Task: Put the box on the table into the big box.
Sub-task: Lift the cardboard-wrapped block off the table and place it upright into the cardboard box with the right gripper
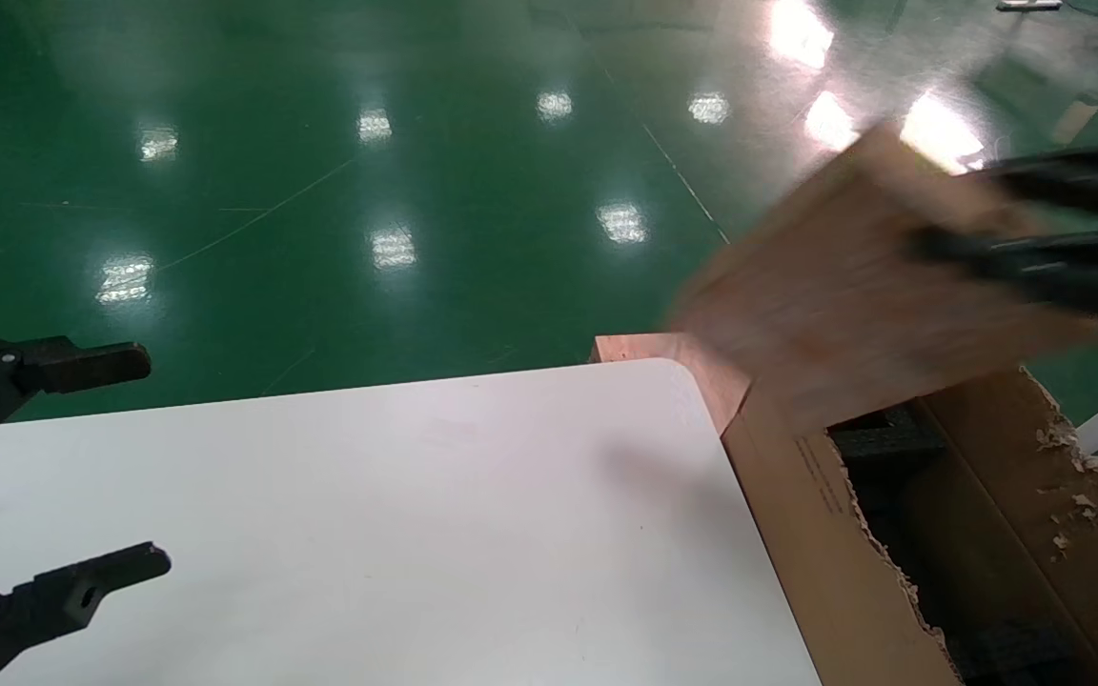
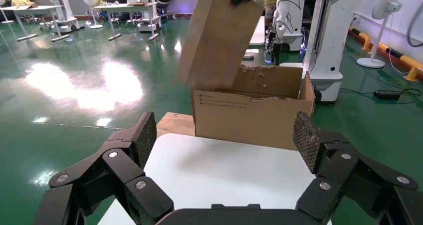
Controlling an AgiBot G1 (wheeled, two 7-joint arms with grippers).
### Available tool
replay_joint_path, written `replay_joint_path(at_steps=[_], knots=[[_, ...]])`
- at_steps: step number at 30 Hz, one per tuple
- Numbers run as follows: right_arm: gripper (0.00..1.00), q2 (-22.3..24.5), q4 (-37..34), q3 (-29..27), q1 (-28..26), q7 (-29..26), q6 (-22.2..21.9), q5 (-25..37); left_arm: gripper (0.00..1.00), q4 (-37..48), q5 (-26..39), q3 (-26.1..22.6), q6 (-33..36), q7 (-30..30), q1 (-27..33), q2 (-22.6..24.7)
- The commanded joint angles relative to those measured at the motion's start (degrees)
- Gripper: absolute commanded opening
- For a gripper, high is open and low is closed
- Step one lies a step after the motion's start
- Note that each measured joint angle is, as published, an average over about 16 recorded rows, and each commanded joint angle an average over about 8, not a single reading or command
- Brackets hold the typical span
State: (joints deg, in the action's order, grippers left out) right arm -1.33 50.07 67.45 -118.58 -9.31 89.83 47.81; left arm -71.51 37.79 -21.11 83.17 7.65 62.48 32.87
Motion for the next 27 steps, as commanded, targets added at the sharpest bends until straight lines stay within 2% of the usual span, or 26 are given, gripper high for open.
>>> replay_joint_path(at_steps=[1,5,10,19,27], knots=[[0.00,5.0,2.3,-1.9,-3.2,-2.3,-0.2,3.6,1.00,0.0,0.0,0.0,0.0,0.0,0.0,0.0],[0.00,11.4,3.5,-2.3,-3.6,-5.5,-1.9,8.6,1.00,0.0,0.0,0.0,0.0,0.0,0.0,0.0],[0.00,13.4,-1.0,4.4,-3.2,-4.5,-5.8,7.4,1.00,0.0,0.0,0.0,0.0,0.0,0.0,0.0],[0.00,12.2,-11.8,25.6,-5.7,2.9,-14.6,-7.1,1.00,0.0,0.0,0.0,0.0,0.0,0.0,0.0],[0.00,14.1,-15.2,44.0,-12.8,6.5,-22.2,-20.7,1.00,0.0,0.0,0.0,0.0,0.0,0.0,0.0]])
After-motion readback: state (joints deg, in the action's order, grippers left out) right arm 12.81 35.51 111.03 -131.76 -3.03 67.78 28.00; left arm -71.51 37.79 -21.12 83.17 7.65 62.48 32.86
